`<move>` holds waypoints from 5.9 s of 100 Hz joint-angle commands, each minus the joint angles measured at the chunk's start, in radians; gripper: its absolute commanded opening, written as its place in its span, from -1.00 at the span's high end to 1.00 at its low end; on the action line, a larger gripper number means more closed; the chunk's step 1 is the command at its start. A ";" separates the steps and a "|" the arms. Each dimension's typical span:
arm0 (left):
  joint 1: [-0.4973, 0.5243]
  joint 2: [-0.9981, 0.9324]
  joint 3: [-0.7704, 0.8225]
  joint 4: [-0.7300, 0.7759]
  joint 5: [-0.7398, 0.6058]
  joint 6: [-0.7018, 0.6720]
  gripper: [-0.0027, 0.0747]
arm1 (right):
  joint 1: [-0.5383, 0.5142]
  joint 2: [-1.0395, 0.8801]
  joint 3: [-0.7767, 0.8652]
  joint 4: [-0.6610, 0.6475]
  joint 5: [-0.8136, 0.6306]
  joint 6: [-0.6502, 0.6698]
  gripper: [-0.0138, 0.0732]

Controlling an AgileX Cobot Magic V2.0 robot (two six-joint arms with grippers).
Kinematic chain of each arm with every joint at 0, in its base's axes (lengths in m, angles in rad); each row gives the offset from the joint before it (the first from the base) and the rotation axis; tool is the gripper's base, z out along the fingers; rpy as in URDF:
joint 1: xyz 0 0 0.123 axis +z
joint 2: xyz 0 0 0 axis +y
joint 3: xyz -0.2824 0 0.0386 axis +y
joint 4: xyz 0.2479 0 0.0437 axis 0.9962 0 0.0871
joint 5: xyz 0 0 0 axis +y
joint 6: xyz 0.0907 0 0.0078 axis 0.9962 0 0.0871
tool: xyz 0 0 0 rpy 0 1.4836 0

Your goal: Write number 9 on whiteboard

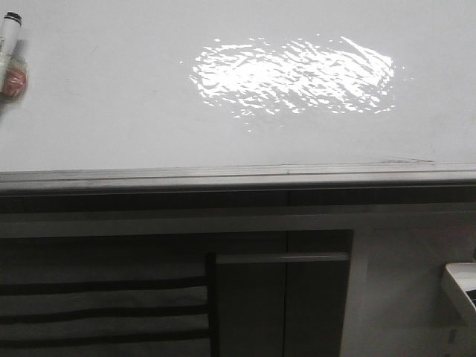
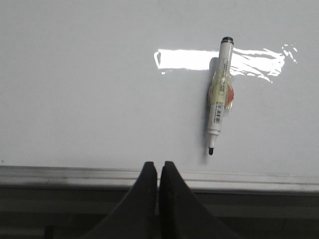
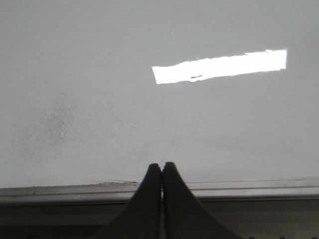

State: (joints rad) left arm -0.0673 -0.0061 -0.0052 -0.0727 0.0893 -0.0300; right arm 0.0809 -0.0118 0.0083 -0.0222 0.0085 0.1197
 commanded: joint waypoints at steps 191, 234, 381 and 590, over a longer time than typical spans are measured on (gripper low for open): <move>0.002 0.445 -0.570 0.190 0.312 -0.002 -0.40 | -0.006 0.581 -0.619 -0.168 0.357 -0.006 -0.49; 0.002 0.448 -0.570 0.127 0.298 -0.002 -0.39 | -0.006 0.581 -0.619 -0.168 0.357 -0.006 -0.49; -0.221 1.214 -0.572 0.151 -0.290 0.000 0.77 | -0.006 0.581 -0.619 -0.168 0.356 -0.006 -0.49; -0.707 1.162 -1.051 -0.244 0.839 0.887 0.98 | 0.605 1.325 -1.156 0.664 0.804 -1.132 -0.01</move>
State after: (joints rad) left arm -0.7648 1.1790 -1.0228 -0.2880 0.9734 0.8604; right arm 0.6863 1.3362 -1.1144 0.5888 0.8487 -0.9890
